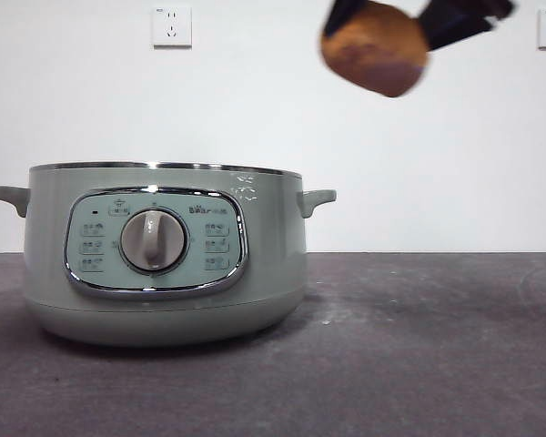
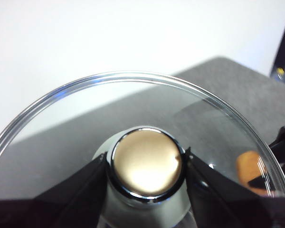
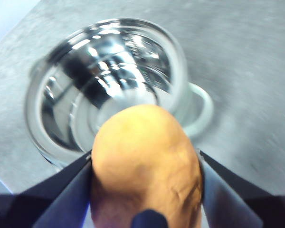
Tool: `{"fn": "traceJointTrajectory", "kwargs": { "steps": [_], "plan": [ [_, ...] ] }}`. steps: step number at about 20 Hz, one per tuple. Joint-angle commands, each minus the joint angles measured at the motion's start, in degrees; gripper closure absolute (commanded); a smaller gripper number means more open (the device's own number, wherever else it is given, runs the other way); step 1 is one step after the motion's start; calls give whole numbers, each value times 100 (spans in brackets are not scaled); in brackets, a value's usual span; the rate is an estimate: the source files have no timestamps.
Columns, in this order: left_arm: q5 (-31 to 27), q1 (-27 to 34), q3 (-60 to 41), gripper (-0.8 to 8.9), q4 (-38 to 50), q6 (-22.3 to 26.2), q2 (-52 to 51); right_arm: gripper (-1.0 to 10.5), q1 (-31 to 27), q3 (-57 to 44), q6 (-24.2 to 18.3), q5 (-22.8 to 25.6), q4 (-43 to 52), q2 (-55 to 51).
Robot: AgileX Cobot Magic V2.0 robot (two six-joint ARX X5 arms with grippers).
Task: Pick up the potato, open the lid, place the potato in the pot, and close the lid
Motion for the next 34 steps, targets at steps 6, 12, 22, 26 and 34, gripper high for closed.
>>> {"fn": "traceJointTrajectory", "kwargs": {
  "steps": [6, 12, 22, 26, 34],
  "plan": [
    [-529, 2, 103, 822, -332, 111, -946, 959, 713, 2260, -540, -20, -385, 2328],
    [-529, 0, 103, 822, -629, 111, -1080, 959, 979, 3950, -1080, 42, -774, 4194],
    [-529, 2, 103, 822, -697, 111, -1073, 959, 1067, 4266, -1484, 472, -879, 5504],
    [-527, 2, 103, 822, -706, 111, -1073, 943, 1064, 4266, -1650, 472, -918, 5539],
    [-529, 2, 103, 822, -968, 109, -1036, 442, 1110, 4269, -1460, 474, -981, 5528]
  ]
}}
